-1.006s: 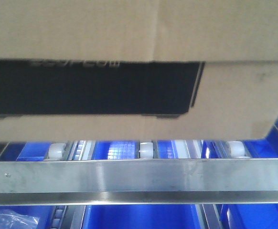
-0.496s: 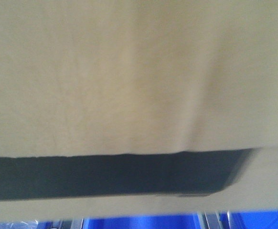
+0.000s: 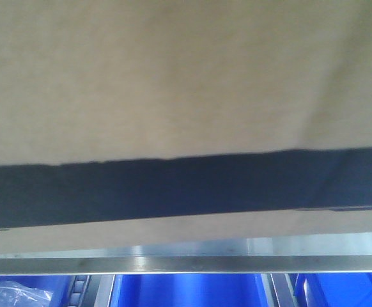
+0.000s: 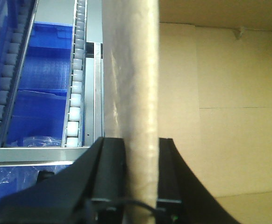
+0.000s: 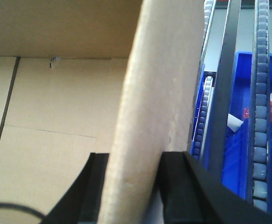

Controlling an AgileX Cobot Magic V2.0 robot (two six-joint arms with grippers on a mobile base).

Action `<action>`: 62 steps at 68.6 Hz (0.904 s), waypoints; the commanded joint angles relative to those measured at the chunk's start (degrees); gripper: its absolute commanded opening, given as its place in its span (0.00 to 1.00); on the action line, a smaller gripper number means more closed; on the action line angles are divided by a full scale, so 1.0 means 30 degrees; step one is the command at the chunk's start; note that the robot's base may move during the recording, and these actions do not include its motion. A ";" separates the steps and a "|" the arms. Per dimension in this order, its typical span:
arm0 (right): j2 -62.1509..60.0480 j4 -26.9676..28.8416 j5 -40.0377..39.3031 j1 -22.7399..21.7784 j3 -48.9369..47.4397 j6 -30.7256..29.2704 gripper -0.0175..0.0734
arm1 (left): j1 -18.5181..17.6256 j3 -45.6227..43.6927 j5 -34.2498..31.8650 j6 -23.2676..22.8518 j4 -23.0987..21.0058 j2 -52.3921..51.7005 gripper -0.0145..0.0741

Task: Grab box from left shelf to table start
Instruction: 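Lift the gripped box up and pull it off the shelf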

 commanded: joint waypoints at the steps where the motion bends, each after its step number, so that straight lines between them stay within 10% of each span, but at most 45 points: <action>1: 0.0093 -0.1284 -0.2531 -0.0092 -0.0536 -0.0213 0.25 | -0.0102 -0.0811 -0.3109 -0.0080 -0.1361 0.0111 0.06; 62: 0.0093 -0.1284 -0.2531 -0.0092 -0.0536 -0.0213 0.25 | -0.0102 -0.0811 -0.3109 -0.0080 -0.1361 0.0111 0.06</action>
